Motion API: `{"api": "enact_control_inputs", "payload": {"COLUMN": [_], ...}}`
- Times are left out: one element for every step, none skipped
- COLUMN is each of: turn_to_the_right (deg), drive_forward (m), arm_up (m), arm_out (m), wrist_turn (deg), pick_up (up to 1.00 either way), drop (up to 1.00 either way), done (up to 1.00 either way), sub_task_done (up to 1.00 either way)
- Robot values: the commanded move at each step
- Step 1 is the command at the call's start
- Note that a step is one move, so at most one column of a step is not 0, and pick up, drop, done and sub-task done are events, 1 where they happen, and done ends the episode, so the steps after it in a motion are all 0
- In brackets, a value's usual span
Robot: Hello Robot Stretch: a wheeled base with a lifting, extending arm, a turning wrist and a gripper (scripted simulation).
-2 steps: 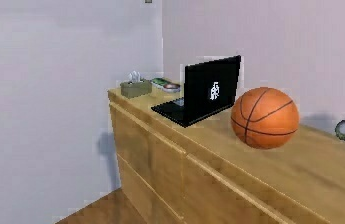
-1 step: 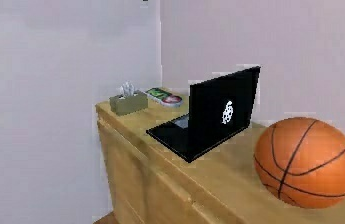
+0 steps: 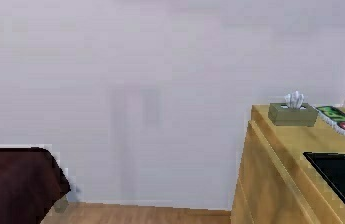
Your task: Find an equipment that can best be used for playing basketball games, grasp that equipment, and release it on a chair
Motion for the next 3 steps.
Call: {"api": "enact_control_inputs", "payload": {"turn_to_the_right": [-9.0,0.0,0.0], "drive_forward": [0.00,0.00,0.00], "arm_up": [0.00,0.50,0.38], "arm_out": [0.00,0.00,0.00], "wrist_turn": [0.0,0.0,0.0], "pick_up": [0.00,0.00,0.00], "drop": [0.00,0.00,0.00], "done": [0.00,0.00,0.00], "sub_task_done": [0.00,0.00,0.00]}}
